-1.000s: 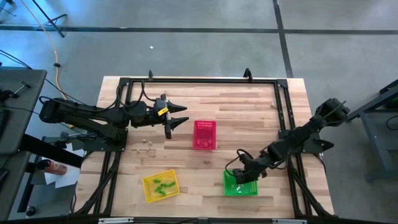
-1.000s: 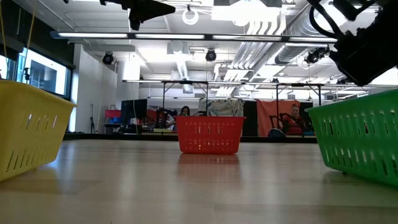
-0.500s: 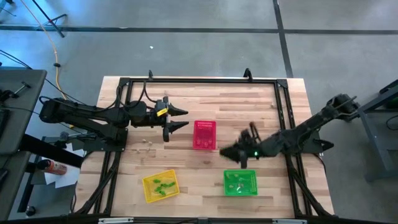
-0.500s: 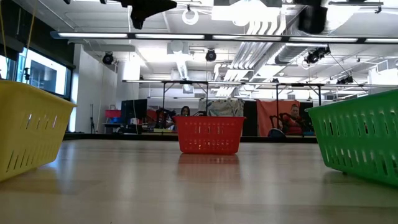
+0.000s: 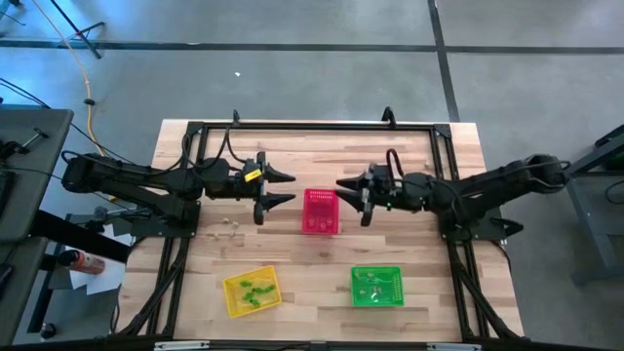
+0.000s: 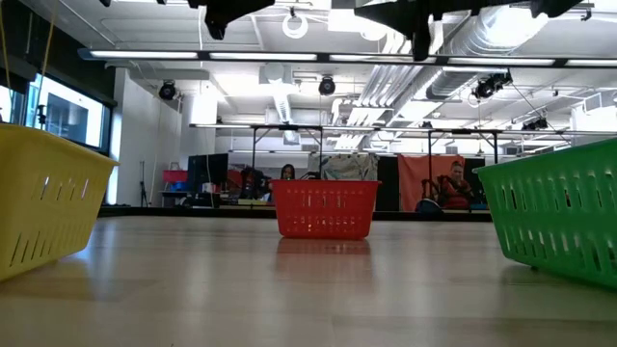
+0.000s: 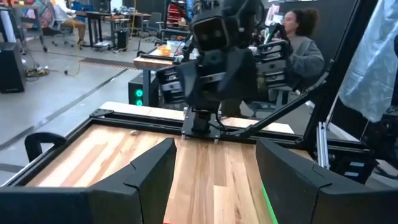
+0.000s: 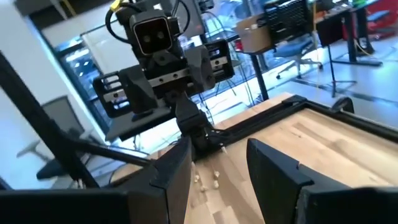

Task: Sort Halloween decoration
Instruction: Put the white skull toy into the green bin

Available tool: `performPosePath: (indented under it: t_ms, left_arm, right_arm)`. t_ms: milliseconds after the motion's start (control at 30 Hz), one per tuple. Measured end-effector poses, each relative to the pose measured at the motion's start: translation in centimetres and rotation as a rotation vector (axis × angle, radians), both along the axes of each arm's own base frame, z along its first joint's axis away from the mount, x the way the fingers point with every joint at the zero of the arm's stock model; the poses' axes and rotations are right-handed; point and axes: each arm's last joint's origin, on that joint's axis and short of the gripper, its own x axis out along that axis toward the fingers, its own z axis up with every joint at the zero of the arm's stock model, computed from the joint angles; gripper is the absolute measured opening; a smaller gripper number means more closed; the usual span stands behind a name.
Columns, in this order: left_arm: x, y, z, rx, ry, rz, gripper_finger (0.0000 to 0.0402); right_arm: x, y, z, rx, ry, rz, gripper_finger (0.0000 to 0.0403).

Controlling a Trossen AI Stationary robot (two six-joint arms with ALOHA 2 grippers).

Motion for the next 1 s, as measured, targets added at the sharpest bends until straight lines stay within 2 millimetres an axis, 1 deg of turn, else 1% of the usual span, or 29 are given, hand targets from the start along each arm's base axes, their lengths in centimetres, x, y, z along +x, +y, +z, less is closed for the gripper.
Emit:
performPosePath:
  t_ms: [167,367,467,600,767,867,933,1000]
  left_arm:
    - [0.0,0.0,0.0,-0.004,-0.002,0.005,0.0211]
    - [0.0,0.1,0.0,-0.014,-0.005,0.033,0.0211]
    - [0.0,0.2,0.0,-0.011,0.003,0.058,0.0211]
    - [0.0,0.2,-0.2,0.023,0.020,0.058,0.0211]
    - [0.0,0.2,-0.4,0.032,0.048,0.056,0.0211]
    - [-0.1,0.2,-0.7,0.043,0.071,0.051,0.0211]
    - [-0.2,0.1,-1.0,0.019,0.117,0.028,0.0211]
    - [-0.7,0.1,-1.5,-0.056,0.231,0.009,0.0211]
  right_arm:
    - [0.2,-1.3,0.0,-0.120,0.018,0.063,0.0150]
    - [0.2,-1.8,0.0,-0.251,0.025,0.152,0.0150]
    - [0.2,-2.0,0.0,-0.301,0.029,0.156,0.0150]
    - [0.2,-2.2,0.0,-0.316,0.031,0.148,0.0150]
    - [0.2,-2.2,0.0,-0.275,0.028,0.150,0.0150]
    - [0.2,-2.2,-0.1,-0.281,0.041,0.153,0.0150]
    - [0.2,-2.2,-0.2,-0.281,0.043,0.153,0.0150]
    - [0.2,-2.2,-0.2,-0.281,0.043,0.152,0.0150]
